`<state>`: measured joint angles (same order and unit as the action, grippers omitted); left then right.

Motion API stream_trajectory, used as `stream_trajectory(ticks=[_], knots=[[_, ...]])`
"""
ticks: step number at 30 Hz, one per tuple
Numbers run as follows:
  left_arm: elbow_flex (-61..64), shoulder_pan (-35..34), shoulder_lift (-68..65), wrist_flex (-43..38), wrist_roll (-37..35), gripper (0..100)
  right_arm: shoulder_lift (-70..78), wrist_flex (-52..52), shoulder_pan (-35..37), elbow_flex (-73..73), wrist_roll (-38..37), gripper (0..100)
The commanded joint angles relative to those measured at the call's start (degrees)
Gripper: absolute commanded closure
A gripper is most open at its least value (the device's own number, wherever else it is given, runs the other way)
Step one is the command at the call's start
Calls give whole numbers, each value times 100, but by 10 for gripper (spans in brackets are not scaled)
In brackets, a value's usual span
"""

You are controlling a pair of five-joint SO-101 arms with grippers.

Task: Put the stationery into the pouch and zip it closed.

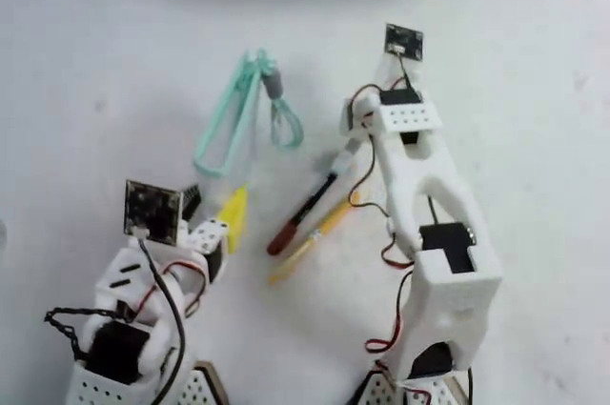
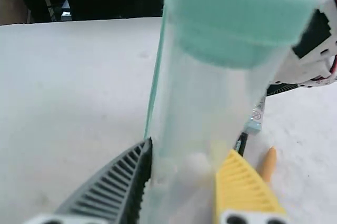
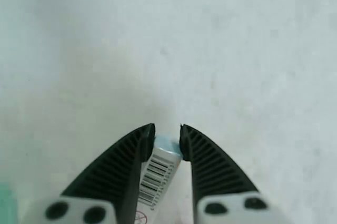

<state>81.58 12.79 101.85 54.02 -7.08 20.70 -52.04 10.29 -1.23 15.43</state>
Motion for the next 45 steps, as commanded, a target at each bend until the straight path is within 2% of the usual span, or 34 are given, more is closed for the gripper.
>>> stream_trajectory(ticks=[1,30,34,40,45], knots=[[-413,338,57,123,-53,816,-330,110,-4,-35,9,981],[-88,303,57,-123,-35,816,-330,119,171,-114,9,981],[-79,330,48,-88,299,814,-400,40,163,-70,9,981],[79,347,48,-97,334,753,-1376,-347,119,-70,9,981],[97,338,48,-88,316,752,-2756,-743,119,-70,-44,981]])
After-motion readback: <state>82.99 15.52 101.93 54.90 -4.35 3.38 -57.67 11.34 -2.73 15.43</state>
